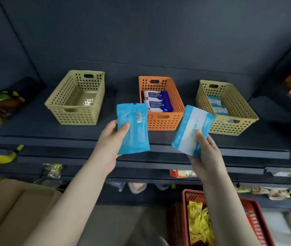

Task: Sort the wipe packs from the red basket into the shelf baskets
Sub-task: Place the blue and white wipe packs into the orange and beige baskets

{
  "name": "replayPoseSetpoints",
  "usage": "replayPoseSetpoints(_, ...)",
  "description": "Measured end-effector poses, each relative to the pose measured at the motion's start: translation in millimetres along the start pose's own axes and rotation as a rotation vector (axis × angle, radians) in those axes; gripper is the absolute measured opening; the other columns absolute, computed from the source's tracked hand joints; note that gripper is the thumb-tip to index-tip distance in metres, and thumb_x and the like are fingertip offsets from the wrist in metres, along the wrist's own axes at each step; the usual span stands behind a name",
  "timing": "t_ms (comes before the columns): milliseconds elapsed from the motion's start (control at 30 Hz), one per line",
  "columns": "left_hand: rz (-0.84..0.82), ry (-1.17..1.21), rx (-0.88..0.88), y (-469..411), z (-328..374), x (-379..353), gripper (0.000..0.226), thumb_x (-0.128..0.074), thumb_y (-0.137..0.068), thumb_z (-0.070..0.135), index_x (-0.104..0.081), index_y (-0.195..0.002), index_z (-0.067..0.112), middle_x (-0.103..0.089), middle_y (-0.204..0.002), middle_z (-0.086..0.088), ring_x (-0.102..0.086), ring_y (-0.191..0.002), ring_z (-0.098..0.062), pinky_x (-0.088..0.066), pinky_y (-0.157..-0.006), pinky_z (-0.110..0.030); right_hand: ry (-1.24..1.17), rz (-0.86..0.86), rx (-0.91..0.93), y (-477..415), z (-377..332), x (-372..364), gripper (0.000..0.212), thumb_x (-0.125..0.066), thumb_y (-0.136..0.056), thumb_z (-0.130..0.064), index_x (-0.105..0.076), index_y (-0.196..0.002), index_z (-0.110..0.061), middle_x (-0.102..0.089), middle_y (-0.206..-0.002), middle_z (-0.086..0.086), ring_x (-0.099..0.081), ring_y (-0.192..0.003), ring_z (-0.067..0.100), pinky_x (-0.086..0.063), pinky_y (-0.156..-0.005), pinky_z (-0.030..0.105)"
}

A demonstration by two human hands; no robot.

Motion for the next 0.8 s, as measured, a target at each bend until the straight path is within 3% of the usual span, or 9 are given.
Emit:
replayPoseSetpoints(100, -0.028, 0.027, 0.027, -21, 9, -8, 0.018, -0.060, -0.094, 0.030, -0.061, -0.112, 0.030, -0.071, -0.109, 0.007, -0.068, -0.102, -0.017, -0.055, -0.088, -0.049, 0.112, 0.023, 0.003, -21, -6, -12, 0.020, -0.055, -0.097, -0.027, -0.066, -0.113, -0.023, -0.074, -0.101, -0.002, -0.071, -0.087, 0.012, -0.057, -0.075, 0.035)
replayPoseSetpoints(300, -0.120, -0.009, 0.044, -86, 21, -65, 0.018, -0.058, -0.095, 0.026, -0.059, -0.112, 0.032, -0.068, -0.114, 0.008, -0.065, -0.107, -0.016, -0.055, -0.089, -0.048, 0.151, -0.076, 0.038, -89, -35, -26, 0.033, -0.055, -0.091, -0.001, -0.062, -0.122, -0.012, -0.071, -0.112, 0.007, -0.069, -0.097, 0.019, -0.058, -0.077, 0.031)
replayPoseSetpoints(400, -0.167, -0.046, 0.027, -126, 26, -112, 0.020, -0.057, -0.096, 0.026, -0.060, -0.112, 0.037, -0.066, -0.119, 0.012, -0.063, -0.111, -0.014, -0.054, -0.092, -0.045, 0.094, 0.045, 0.127, -137, -67, 1, 0.038, -0.065, -0.085, -0.001, -0.060, -0.122, -0.008, -0.072, -0.111, 0.010, -0.070, -0.096, 0.021, -0.059, -0.075, 0.033)
replayPoseSetpoints(467, -0.171, -0.061, 0.022, -153, 27, -146, 0.022, -0.058, -0.096, 0.025, -0.060, -0.111, 0.040, -0.064, -0.121, 0.013, -0.061, -0.112, -0.014, -0.052, -0.094, -0.046, 0.095, 0.146, 0.180, -169, -95, 26, 0.029, -0.068, -0.085, -0.006, -0.061, -0.113, -0.007, -0.072, -0.107, 0.011, -0.071, -0.094, 0.023, -0.060, -0.074, 0.035)
replayPoseSetpoints(600, -0.169, -0.089, 0.023, -191, 25, -209, 0.019, -0.060, -0.094, 0.023, -0.062, -0.103, 0.040, -0.065, -0.116, 0.014, -0.061, -0.112, -0.017, -0.053, -0.091, -0.048, 0.317, 0.338, 0.310, -225, -159, 80, 0.013, -0.072, -0.085, -0.019, -0.065, -0.094, -0.012, -0.069, -0.092, 0.006, -0.071, -0.082, 0.020, -0.059, -0.070, 0.037)
replayPoseSetpoints(700, -0.196, -0.097, 0.047, -212, 19, -245, 0.022, -0.058, -0.095, 0.021, -0.061, -0.110, 0.036, -0.066, -0.117, 0.011, -0.062, -0.111, -0.015, -0.054, -0.092, -0.043, 0.547, 0.454, 0.469, -262, -207, 105, 0.016, -0.069, -0.087, -0.022, -0.065, -0.099, -0.011, -0.067, -0.090, 0.001, -0.066, -0.080, 0.014, -0.056, -0.071, 0.033)
replayPoseSetpoints(800, -0.211, -0.101, 0.083, -226, 15, -268, 0.027, -0.057, -0.096, 0.020, -0.059, -0.121, 0.031, -0.067, -0.117, 0.009, -0.064, -0.107, -0.013, -0.055, -0.087, -0.039, 0.656, 0.432, 0.413, -310, -223, 117, 0.015, -0.065, -0.090, -0.017, -0.064, -0.104, -0.012, -0.069, -0.097, 0.005, -0.067, -0.084, 0.017, -0.056, -0.074, 0.033)
Point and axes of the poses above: each hand's wrist, its own y-axis away from the middle knuckle, its own x-axis out of the back of the hand, z = x × y, the point moved 8 cm from there along -y, towards the middle knuckle
